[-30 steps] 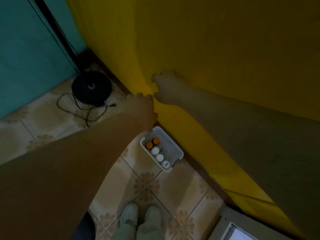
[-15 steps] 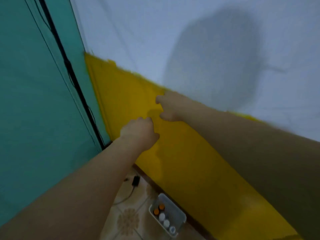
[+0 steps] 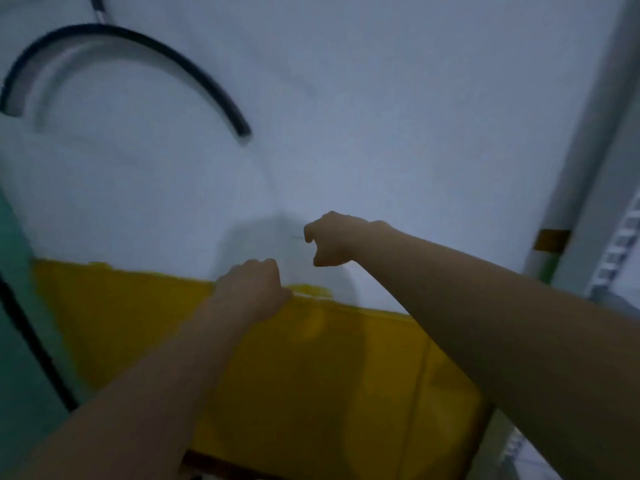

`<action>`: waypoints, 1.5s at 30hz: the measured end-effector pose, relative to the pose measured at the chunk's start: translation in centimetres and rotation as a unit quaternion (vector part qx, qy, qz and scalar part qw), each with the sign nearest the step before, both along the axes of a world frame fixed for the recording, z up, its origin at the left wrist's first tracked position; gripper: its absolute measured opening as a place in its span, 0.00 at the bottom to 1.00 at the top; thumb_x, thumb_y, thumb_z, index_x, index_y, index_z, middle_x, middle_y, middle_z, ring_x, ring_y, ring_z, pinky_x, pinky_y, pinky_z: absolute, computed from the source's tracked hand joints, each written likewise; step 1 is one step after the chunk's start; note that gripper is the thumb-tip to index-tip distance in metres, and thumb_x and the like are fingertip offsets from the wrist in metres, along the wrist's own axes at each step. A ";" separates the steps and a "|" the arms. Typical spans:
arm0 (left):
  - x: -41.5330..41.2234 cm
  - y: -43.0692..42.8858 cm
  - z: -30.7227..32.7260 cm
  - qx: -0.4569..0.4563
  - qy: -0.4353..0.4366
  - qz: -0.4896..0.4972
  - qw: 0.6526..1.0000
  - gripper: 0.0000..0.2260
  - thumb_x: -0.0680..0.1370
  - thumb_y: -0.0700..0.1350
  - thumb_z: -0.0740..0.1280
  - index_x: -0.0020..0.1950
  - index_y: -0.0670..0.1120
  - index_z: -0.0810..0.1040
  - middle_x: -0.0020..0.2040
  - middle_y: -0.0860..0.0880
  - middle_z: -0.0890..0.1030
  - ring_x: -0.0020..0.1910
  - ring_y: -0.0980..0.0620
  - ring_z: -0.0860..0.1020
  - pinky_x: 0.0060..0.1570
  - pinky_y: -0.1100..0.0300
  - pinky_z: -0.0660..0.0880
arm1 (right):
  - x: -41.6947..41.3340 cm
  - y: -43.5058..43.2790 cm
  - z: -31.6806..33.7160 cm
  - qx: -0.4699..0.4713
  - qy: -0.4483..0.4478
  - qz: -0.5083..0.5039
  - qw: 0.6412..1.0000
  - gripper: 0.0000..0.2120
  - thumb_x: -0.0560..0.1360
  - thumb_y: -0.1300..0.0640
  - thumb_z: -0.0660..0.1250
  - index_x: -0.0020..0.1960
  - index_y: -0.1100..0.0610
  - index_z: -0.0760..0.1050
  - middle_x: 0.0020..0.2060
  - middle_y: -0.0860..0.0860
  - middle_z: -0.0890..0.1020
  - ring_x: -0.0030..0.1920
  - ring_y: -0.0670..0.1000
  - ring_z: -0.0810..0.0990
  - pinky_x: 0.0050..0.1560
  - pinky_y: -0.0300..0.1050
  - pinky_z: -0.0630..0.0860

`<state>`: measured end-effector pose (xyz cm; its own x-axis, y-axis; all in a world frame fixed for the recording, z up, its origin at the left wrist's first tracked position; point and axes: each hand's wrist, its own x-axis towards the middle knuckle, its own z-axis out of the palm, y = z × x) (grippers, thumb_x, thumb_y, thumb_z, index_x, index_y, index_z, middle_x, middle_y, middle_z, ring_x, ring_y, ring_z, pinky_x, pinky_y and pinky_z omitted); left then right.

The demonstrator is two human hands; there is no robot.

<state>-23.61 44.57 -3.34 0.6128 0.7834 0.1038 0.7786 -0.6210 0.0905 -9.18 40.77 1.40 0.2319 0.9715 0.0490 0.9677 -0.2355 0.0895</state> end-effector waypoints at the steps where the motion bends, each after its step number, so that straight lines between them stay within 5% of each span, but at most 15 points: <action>1: 1.4 -1.9 0.7 0.002 -0.003 -0.023 1.000 0.15 0.79 0.54 0.62 0.56 0.44 0.70 0.49 0.45 0.73 0.49 0.45 0.74 0.45 0.55 0.71 | 1.2 -2.6 0.5 -0.002 -0.007 -0.025 1.000 0.18 0.76 0.59 0.62 0.66 0.57 0.71 0.59 0.55 0.75 0.55 0.55 0.77 0.47 0.46 0.75; 8: 12.0 -16.8 5.1 0.005 -0.035 -0.196 0.980 0.18 0.78 0.54 0.62 0.62 0.43 0.70 0.57 0.44 0.75 0.54 0.45 0.75 0.49 0.55 0.72 | 8.9 -22.7 4.5 0.003 -0.018 -0.204 0.979 0.18 0.76 0.58 0.62 0.66 0.58 0.70 0.59 0.56 0.74 0.56 0.56 0.76 0.54 0.48 0.76; 14: 20.7 -33.8 8.5 0.013 -0.063 -0.340 0.938 0.17 0.77 0.54 0.63 0.62 0.46 0.72 0.58 0.45 0.77 0.53 0.46 0.76 0.48 0.55 0.73 | 13.6 -43.8 7.7 0.051 -0.033 -0.371 0.927 0.18 0.72 0.61 0.64 0.62 0.59 0.72 0.55 0.56 0.75 0.46 0.56 0.78 0.42 0.43 0.75; 18: 25.6 -47.5 9.4 0.026 -0.065 -0.429 0.901 0.19 0.77 0.54 0.63 0.62 0.44 0.72 0.59 0.43 0.76 0.56 0.44 0.75 0.48 0.57 0.69 | 15.8 -58.4 8.2 0.057 -0.047 -0.456 0.887 0.18 0.73 0.57 0.64 0.63 0.57 0.73 0.58 0.55 0.75 0.53 0.58 0.78 0.51 0.48 0.77; 27: 32.2 -76.6 8.6 -0.001 -0.047 -0.590 0.806 0.19 0.79 0.56 0.60 0.61 0.41 0.71 0.56 0.44 0.76 0.52 0.46 0.75 0.47 0.57 0.71 | 18.4 -87.1 10.2 0.048 -0.074 -0.579 0.810 0.14 0.76 0.58 0.61 0.61 0.59 0.72 0.53 0.55 0.76 0.49 0.55 0.75 0.41 0.44 0.70; 31: 35.8 -85.8 7.5 -0.013 -0.043 -0.629 0.777 0.16 0.78 0.55 0.61 0.56 0.44 0.71 0.55 0.46 0.75 0.50 0.47 0.73 0.46 0.56 0.71 | 20.2 -96.5 9.5 0.055 -0.065 -0.621 0.779 0.17 0.77 0.56 0.61 0.64 0.59 0.72 0.58 0.55 0.77 0.57 0.56 0.77 0.52 0.47 0.75; 39: 46.0 -100.3 5.9 0.007 -0.051 -0.690 0.722 0.18 0.78 0.55 0.62 0.60 0.44 0.70 0.56 0.44 0.75 0.49 0.47 0.72 0.42 0.57 0.68 | 27.6 -111.0 6.7 0.063 -0.059 -0.705 0.704 0.16 0.75 0.58 0.61 0.62 0.59 0.73 0.56 0.55 0.77 0.55 0.57 0.78 0.52 0.46 0.76; 45: 55.1 -106.1 6.9 0.016 -0.063 -0.702 0.709 0.20 0.78 0.57 0.62 0.62 0.43 0.70 0.60 0.43 0.75 0.55 0.44 0.74 0.49 0.54 0.73 | 35.8 -116.6 7.5 0.052 -0.052 -0.715 0.695 0.17 0.76 0.58 0.61 0.64 0.59 0.72 0.57 0.56 0.77 0.56 0.57 0.78 0.51 0.46 0.76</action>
